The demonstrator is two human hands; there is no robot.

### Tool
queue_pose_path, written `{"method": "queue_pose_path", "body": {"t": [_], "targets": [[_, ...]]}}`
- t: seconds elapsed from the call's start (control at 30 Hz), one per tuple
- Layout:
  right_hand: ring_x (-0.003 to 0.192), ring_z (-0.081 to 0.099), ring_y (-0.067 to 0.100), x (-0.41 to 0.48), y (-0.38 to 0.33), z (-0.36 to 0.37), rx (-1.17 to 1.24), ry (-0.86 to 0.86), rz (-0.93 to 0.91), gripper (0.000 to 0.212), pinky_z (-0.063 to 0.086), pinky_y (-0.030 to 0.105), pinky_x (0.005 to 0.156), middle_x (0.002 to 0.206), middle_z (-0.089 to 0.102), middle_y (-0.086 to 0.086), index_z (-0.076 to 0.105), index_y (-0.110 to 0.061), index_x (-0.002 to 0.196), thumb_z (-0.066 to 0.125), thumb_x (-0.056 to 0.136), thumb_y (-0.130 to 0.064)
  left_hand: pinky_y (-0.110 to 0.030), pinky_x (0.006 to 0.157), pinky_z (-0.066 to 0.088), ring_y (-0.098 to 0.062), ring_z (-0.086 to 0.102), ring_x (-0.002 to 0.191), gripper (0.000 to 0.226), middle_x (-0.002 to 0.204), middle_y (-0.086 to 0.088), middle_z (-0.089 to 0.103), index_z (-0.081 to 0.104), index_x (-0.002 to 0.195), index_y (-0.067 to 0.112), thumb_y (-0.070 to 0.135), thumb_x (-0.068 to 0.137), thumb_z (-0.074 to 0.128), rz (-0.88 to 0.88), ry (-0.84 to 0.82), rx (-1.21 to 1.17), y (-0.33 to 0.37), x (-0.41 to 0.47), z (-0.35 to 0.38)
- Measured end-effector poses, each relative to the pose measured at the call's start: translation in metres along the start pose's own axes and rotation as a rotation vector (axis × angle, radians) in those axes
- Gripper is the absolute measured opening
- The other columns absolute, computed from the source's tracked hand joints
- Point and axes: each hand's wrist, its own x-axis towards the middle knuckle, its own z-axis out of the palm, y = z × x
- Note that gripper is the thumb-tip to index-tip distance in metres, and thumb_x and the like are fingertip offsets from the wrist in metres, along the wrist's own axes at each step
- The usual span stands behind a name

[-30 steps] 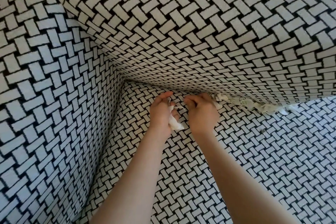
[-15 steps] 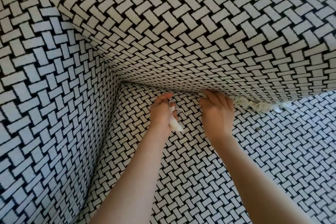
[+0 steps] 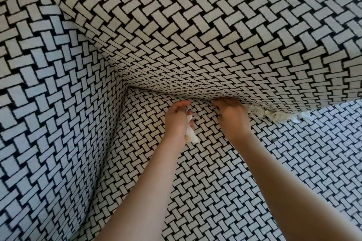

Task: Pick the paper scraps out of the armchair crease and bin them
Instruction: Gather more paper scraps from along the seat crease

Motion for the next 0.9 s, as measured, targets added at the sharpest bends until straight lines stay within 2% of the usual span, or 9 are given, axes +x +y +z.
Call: {"method": "queue_pose_path", "body": {"t": [0.07,0.13,0.3,0.43,0.53,0.63,0.73,0.83,0.9], "targets": [[0.086,0.066,0.036,0.000,0.004,0.008,0.133,0.161,-0.002,0.043,0.057,0.042,0.070,0.088,0.070,0.018,0.069,0.001,0.091,0.059,0.058,0.026,-0.013,0.035,0.031,-0.007,0.037,0.043,0.035,0.064,0.000,0.046,0.057,0.077,0.020,0.006,0.099,0.033,0.032,-0.026,0.010,-0.003,-0.001,0.002],[0.074,0.066,0.031,-0.004,0.000,0.011,0.251,0.288,0.038,0.041,0.055,0.033,0.057,0.079,0.070,0.015,0.070,0.000,0.082,0.056,0.055,0.028,-0.014,0.036,0.032,-0.008,0.036,0.046,0.033,0.064,-0.001,0.046,0.057,0.079,0.019,0.006,0.099,0.033,0.037,-0.040,0.006,-0.004,-0.001,0.001],[0.076,0.062,0.010,-0.020,-0.026,-0.011,0.880,0.408,0.653,0.031,0.051,0.014,0.063,0.079,0.067,-0.002,0.069,-0.010,0.081,0.050,0.078,0.015,-0.018,0.043,0.037,-0.009,0.045,0.044,0.031,0.065,-0.003,0.052,0.056,0.081,0.017,0.007,0.099,0.034,0.024,-0.054,-0.033,-0.006,-0.003,0.006],[0.059,0.061,-0.002,-0.031,-0.040,-0.021,1.263,0.353,0.743,0.038,0.050,0.010,0.057,0.074,0.067,0.001,0.065,-0.009,0.069,0.045,0.077,0.022,-0.030,0.065,0.052,-0.019,0.060,0.069,0.031,0.082,-0.010,0.061,0.056,0.081,0.015,0.002,0.098,0.034,0.007,-0.061,-0.152,-0.011,-0.009,0.016],[0.066,0.063,0.007,-0.032,-0.047,-0.020,1.281,0.257,0.724,0.039,0.051,0.011,0.059,0.072,0.066,0.000,0.063,-0.016,0.068,0.049,0.080,0.018,-0.032,0.076,0.051,-0.021,0.061,0.082,0.031,0.093,-0.010,0.063,0.058,0.082,0.017,0.003,0.098,0.036,0.018,-0.031,-0.110,-0.011,-0.011,0.026],[0.081,0.065,0.008,-0.032,-0.047,-0.019,1.287,0.215,0.688,0.026,0.055,0.018,0.069,0.086,0.066,-0.007,0.060,-0.021,0.088,0.060,0.083,0.004,-0.031,0.073,0.050,-0.021,0.062,0.080,0.024,0.091,-0.009,0.065,0.061,0.082,0.016,0.015,0.097,0.042,-0.085,-0.063,-0.091,-0.011,-0.012,0.028],[0.076,0.060,0.008,-0.034,-0.040,-0.017,1.033,0.200,0.663,0.031,0.052,0.023,0.062,0.087,0.059,-0.008,0.046,-0.022,0.097,0.068,0.080,-0.008,-0.029,0.069,0.048,-0.020,0.062,0.070,0.024,0.079,-0.009,0.067,0.064,0.081,0.010,0.028,0.092,0.052,-0.176,-0.154,0.029,-0.017,-0.018,0.027],[0.065,0.052,0.012,-0.038,-0.038,-0.014,0.813,0.196,0.553,0.016,0.039,0.023,0.054,0.077,0.057,-0.002,0.050,-0.014,0.093,0.057,0.084,-0.003,-0.027,0.063,0.044,-0.019,0.059,0.063,0.021,0.070,-0.007,0.063,0.062,0.066,0.010,0.018,0.086,0.060,-0.066,-0.106,0.124,-0.022,-0.023,0.032],[0.071,0.055,0.011,-0.042,-0.040,-0.012,0.810,0.263,0.485,0.014,0.042,0.020,0.060,0.080,0.059,-0.004,0.058,-0.013,0.097,0.052,0.088,-0.004,-0.017,0.050,0.044,-0.011,0.058,0.051,0.021,0.062,-0.003,0.060,0.059,0.066,0.009,0.017,0.086,0.060,0.029,-0.066,0.127,-0.022,-0.025,0.037]]}}
